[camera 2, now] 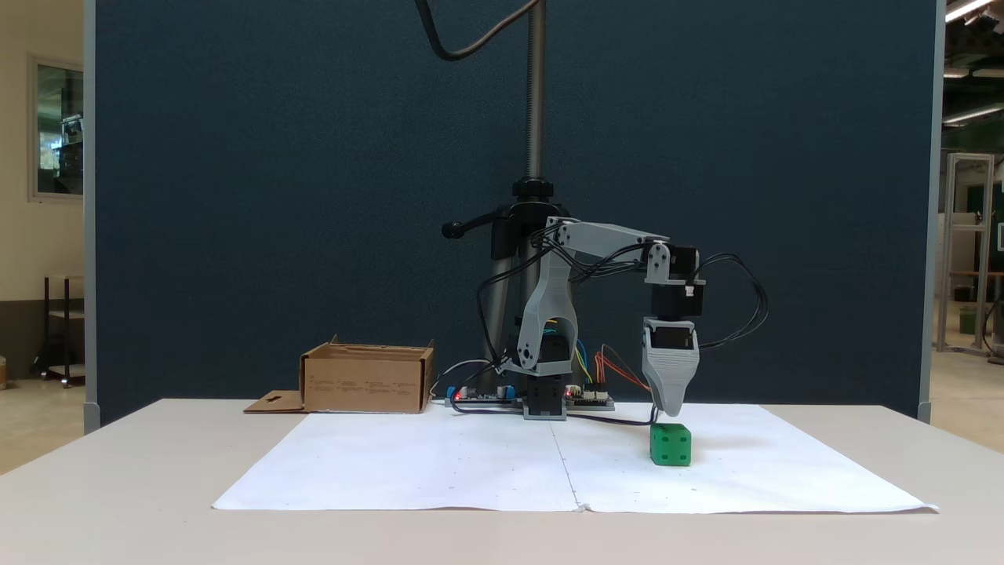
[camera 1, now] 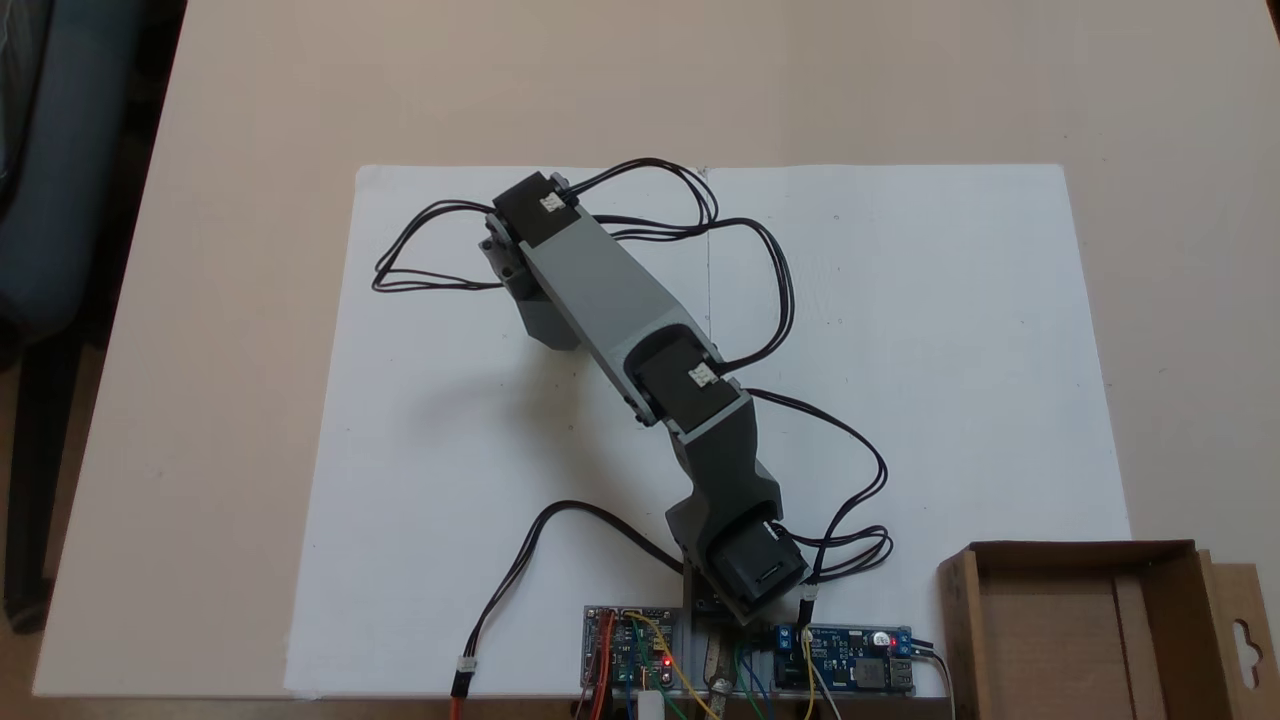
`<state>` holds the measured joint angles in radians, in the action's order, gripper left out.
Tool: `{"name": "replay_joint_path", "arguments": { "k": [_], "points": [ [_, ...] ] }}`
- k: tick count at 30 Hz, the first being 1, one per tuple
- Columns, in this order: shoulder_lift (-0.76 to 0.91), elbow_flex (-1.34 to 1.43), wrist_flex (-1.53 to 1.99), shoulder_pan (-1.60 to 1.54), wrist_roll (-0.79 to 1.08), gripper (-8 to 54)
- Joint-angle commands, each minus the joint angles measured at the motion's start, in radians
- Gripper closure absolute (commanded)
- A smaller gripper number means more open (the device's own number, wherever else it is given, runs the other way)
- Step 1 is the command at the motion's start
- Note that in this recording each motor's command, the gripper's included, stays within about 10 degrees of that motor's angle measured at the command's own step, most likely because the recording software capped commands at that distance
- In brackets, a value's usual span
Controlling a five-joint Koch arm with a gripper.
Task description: Grasp a green dice and put it in the bin.
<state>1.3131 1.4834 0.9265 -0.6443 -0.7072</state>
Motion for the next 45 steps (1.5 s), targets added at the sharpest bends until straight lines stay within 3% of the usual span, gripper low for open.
{"name": "replay_joint_path", "arguments": {
  "k": [1, 45],
  "points": [
    [0.017, -0.014, -0.028, -0.008, -0.089, 1.9],
    [-0.186, -0.014, -0.120, -0.002, -0.092, 2.1]
  ]
}}
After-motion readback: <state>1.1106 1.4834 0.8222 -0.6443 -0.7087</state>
